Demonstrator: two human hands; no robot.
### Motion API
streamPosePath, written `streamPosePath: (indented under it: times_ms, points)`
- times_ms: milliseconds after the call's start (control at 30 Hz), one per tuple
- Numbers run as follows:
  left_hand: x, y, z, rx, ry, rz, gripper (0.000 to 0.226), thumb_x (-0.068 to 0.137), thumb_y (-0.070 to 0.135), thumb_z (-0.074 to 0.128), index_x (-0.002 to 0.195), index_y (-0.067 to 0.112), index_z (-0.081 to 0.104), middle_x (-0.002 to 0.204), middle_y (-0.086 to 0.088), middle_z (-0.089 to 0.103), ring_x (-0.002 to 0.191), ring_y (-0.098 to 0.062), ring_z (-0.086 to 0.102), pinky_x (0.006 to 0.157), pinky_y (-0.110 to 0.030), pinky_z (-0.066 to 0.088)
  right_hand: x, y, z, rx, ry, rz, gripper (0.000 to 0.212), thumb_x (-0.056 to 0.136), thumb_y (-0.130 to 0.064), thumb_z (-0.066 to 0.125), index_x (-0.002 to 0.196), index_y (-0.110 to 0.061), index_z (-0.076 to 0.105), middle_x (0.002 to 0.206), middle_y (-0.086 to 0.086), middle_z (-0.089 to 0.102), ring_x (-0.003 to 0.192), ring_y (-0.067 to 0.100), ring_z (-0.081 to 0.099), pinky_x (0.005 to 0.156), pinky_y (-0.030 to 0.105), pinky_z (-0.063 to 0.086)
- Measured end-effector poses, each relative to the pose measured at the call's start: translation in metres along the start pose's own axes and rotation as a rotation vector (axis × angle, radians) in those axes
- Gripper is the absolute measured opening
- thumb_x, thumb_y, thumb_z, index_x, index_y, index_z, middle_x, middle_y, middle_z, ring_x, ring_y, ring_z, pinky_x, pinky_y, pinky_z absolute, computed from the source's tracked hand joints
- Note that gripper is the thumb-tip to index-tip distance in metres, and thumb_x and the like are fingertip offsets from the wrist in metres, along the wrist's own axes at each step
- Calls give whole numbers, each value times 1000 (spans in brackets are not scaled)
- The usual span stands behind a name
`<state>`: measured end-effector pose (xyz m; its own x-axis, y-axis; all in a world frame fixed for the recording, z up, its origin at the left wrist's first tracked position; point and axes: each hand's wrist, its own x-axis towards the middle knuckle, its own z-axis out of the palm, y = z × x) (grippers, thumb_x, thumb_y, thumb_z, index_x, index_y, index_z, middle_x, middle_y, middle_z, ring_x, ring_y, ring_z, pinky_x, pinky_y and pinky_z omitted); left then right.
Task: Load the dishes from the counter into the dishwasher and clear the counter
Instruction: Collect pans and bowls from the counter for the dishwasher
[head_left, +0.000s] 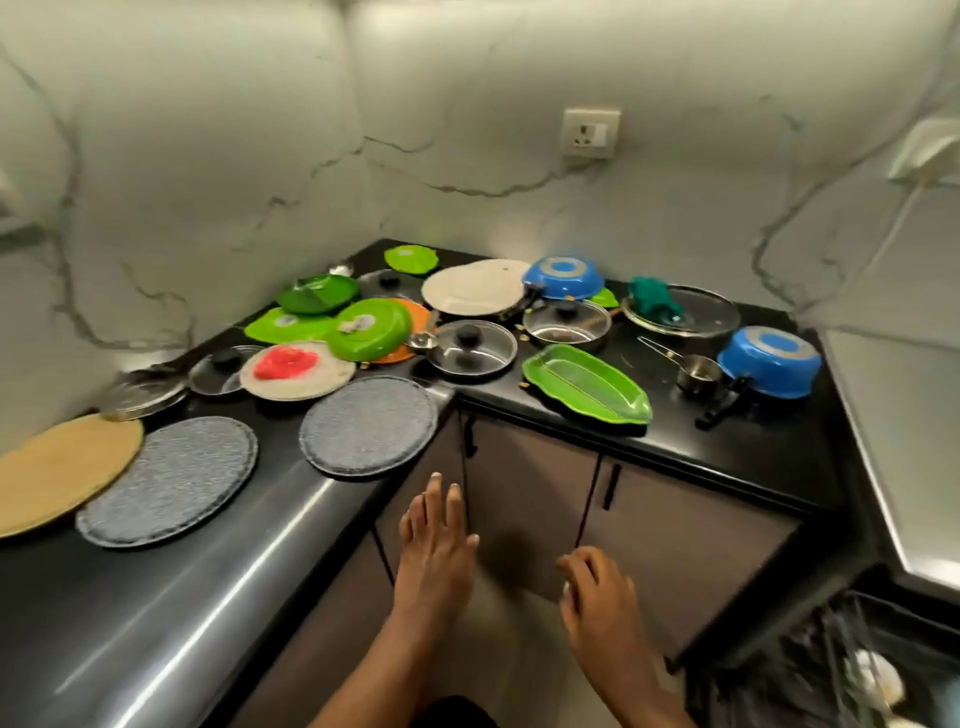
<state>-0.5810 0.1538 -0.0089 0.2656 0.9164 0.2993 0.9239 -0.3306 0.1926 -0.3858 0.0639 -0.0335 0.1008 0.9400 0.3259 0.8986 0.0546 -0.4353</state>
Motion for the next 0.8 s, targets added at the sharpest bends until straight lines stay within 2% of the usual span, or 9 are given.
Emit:
streamPosePath:
  times_ms: [67, 167, 233, 300, 367, 467, 600, 733, 800]
  points:
    - [12, -22, -9, 0, 33, -55, 68, 76, 38, 61, 133, 7, 41, 141, -21, 37, 119, -37, 35, 87, -54, 50, 19, -16, 4, 15, -1, -37, 38, 71, -7, 77, 105, -20, 66, 102, -5, 55, 87, 11, 58, 70, 25, 48]
    - [31, -42, -16, -10, 49, -110, 78, 67, 30, 83, 129, 5, 45, 137, -24, 46, 118, -38, 38, 85, -55, 50, 48, -30, 9, 20, 35, -93, 37, 71, -5, 76, 104, -19, 66, 103, -3, 55, 88, 14, 58, 70, 27, 49]
    - [45, -48, -17, -6, 30, -138, 76, 67, 28, 85, 130, 3, 49, 138, -26, 46, 119, -43, 45, 91, -56, 47, 65, -33, 11, 26, 53, -100, 37, 72, -5, 74, 105, -19, 65, 104, -2, 54, 90, 17, 59, 71, 29, 49]
    - [59, -47, -16, -18, 6, -138, 71, 82, 30, 72, 141, 3, 41, 150, -24, 31, 131, -47, 36, 106, -55, 33, 81, -30, 12, 38, 77, -97, 36, 73, -5, 73, 105, -19, 64, 105, -2, 53, 91, 17, 59, 72, 29, 47]
    - [76, -41, -9, -29, -36, -161, 69, 93, 34, 58, 149, 8, 29, 157, -20, 15, 140, -43, 21, 113, -51, 19, 97, -19, 11, 37, 102, -93, 35, 75, -6, 71, 106, -20, 63, 105, -3, 53, 92, 17, 58, 74, 29, 46]
    - [102, -34, 2, -14, -40, -168, 68, 86, 32, 67, 141, 3, 41, 152, -24, 28, 132, -47, 33, 107, -56, 29, 122, 5, 8, 26, 122, -103, 34, 76, -8, 71, 106, -20, 63, 104, -3, 54, 89, 17, 58, 74, 32, 48]
    - [140, -34, 19, 39, -127, -217, 74, 58, 28, 90, 119, -2, 60, 129, -31, 52, 107, -51, 55, 85, -60, 48, 170, 44, 10, -8, 124, -61, 32, 74, -12, 71, 105, -20, 64, 103, -1, 56, 88, 22, 60, 69, 37, 48]
    - [175, -43, 32, 66, -165, -363, 69, 71, 34, 82, 125, -2, 58, 134, -31, 47, 116, -52, 49, 93, -62, 42, 223, 79, 15, -11, 150, -56, 29, 74, -11, 72, 102, -16, 65, 99, 4, 58, 86, 26, 60, 69, 39, 50]
    - [187, -48, 29, 87, -176, -456, 67, 85, 42, 67, 135, 2, 47, 145, -28, 36, 128, -48, 37, 104, -60, 32, 247, 93, 17, -5, 140, -59, 31, 72, -6, 76, 101, -14, 66, 99, 7, 59, 85, 29, 60, 70, 42, 51]
